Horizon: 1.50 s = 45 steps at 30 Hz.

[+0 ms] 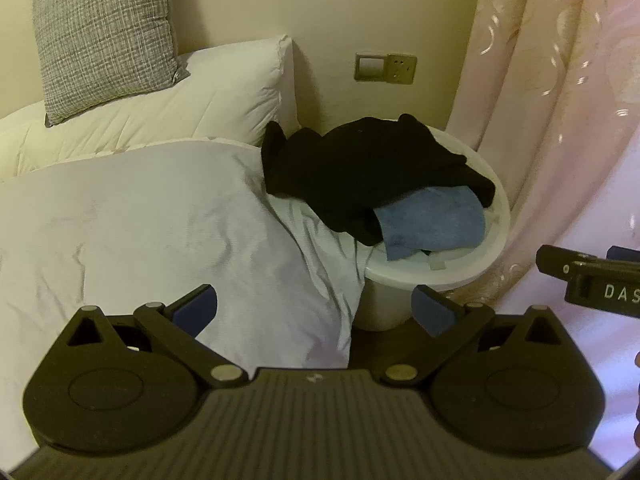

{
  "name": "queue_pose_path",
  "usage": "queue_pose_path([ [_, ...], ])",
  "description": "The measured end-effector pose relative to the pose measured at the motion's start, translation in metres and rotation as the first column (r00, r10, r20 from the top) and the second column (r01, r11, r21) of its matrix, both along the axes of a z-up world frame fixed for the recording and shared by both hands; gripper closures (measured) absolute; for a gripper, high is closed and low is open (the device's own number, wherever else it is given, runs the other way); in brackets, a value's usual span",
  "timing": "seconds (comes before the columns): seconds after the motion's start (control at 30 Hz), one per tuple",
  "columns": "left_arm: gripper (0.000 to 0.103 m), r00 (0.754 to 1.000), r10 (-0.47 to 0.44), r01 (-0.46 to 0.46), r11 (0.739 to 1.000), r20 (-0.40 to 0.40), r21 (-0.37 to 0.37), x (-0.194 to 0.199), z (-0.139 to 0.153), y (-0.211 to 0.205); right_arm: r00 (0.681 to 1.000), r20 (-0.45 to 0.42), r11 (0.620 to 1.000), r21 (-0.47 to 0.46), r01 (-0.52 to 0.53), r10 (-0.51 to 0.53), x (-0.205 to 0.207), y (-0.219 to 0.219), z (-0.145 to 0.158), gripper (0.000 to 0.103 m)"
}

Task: Fold clothes
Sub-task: 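Move both tools toward the black garment on the white hamper, then grasp the black knit garment with both grippers and lift it off the hamper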

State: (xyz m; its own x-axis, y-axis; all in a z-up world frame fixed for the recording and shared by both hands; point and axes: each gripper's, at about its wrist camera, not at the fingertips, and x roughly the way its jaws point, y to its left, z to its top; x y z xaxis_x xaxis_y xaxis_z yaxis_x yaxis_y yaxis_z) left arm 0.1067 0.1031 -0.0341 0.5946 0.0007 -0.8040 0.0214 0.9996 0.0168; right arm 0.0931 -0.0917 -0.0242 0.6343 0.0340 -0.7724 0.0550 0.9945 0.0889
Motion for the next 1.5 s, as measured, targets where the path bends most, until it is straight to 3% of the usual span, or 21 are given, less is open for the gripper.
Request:
queue_pose_path([
  [0.27,0.001,0.994,0.039,-0.042,0.999,-0.102,-0.024,0.049,-0.032,0.007,0.998,-0.045,0.999,0.004,-0.05,0.05,0.057,-0.003,-0.025,0.001],
  [0.4,0.001,0.985,0.082,-0.094,0.993,-0.151,-0.077,0.085,-0.047,0.014,0.993,-0.093,0.997,0.007,-0.074,0.075,0.098,-0.007,-0.043,0.001],
  [0.77,0.01,0.952,0.154,-0.215,0.952,-0.266,-0.22,0.19,-0.088,0.014,0.961,-0.243,0.991,0.017,-0.13,0.13,0.218,-0.03,-0.095,0.001],
  [1.03,0.01,0.927,0.191,-0.281,0.925,-0.324,-0.257,0.24,-0.118,0.008,0.936,-0.328,0.991,0.083,-0.107,0.128,0.277,-0.053,-0.127,0.001],
  [1.13,0.008,0.907,0.239,-0.342,0.898,-0.346,-0.276,0.251,-0.129,0.016,0.933,-0.34,0.984,0.164,-0.067,0.121,0.292,-0.064,-0.138,0.001],
  [1.23,0.006,0.884,0.288,-0.412,0.854,-0.369,-0.319,0.262,-0.141,0.03,0.931,-0.347,0.96,0.278,-0.012,0.112,0.306,-0.075,-0.149,0.001],
  [1.4,0.006,0.841,0.36,-0.518,0.752,-0.404,-0.408,0.278,-0.161,0.054,0.922,-0.377,0.861,0.494,0.12,0.088,0.322,-0.085,-0.175,0.01],
  [1.5,0.006,0.811,0.389,-0.572,0.683,-0.437,-0.454,0.286,-0.178,0.066,0.902,-0.428,0.807,0.55,0.214,0.053,0.33,-0.087,-0.194,0.011],
])
